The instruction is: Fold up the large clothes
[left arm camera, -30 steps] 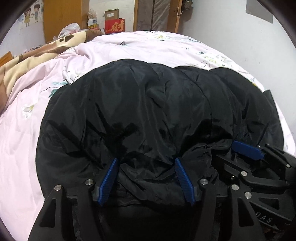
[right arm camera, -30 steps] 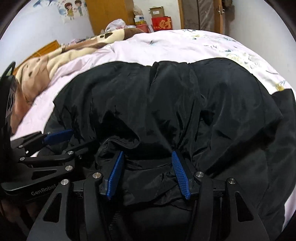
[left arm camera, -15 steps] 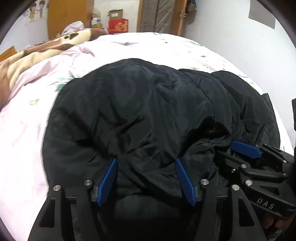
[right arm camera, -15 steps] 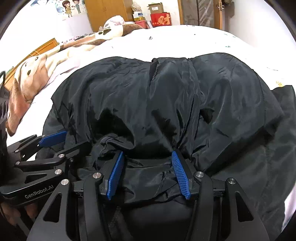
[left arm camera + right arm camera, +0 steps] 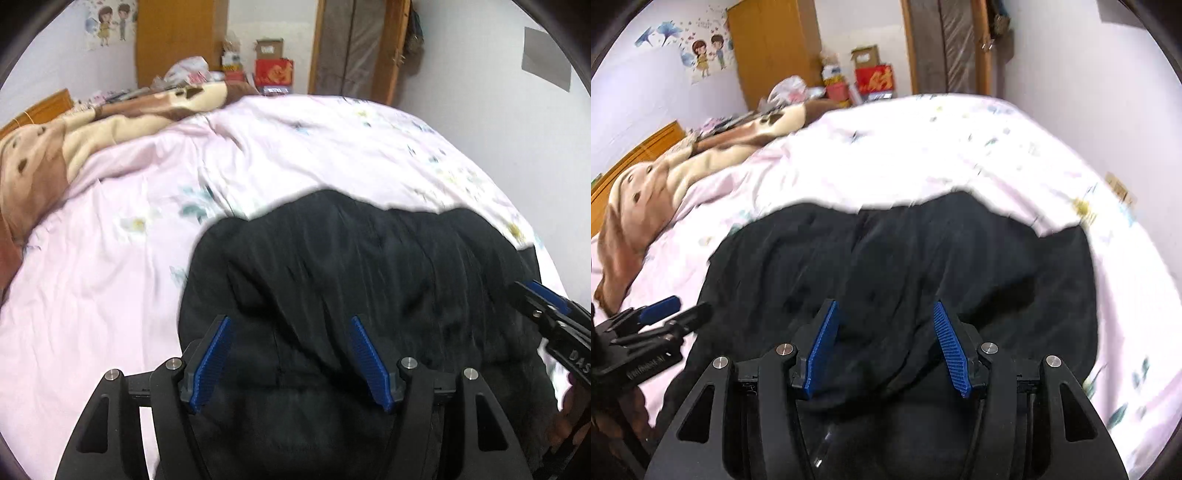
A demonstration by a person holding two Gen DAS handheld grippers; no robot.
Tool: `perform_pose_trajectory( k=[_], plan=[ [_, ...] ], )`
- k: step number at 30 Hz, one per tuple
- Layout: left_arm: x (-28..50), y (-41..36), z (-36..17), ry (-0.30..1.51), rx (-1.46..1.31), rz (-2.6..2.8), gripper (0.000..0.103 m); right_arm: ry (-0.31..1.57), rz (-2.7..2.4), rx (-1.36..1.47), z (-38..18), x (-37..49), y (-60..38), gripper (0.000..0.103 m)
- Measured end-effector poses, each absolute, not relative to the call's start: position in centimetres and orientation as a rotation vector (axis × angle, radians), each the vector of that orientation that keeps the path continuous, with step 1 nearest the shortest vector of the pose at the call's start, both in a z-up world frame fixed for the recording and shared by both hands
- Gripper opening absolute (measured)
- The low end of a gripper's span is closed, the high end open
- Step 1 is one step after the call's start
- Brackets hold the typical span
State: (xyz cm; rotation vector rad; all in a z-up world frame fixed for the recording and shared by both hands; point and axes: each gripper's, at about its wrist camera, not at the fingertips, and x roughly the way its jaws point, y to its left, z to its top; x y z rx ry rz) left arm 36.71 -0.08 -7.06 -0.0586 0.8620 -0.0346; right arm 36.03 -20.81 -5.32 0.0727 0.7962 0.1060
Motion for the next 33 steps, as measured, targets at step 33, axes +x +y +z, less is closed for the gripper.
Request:
perform_pose_trajectory(
  k=[33],
  plan=[
    [33.9,5.6,-8.1,0.927,-0.083,-0.061,0.071,0.799,0.068,-0.017,-5.4,33.9,-22.8,0.055]
  ],
)
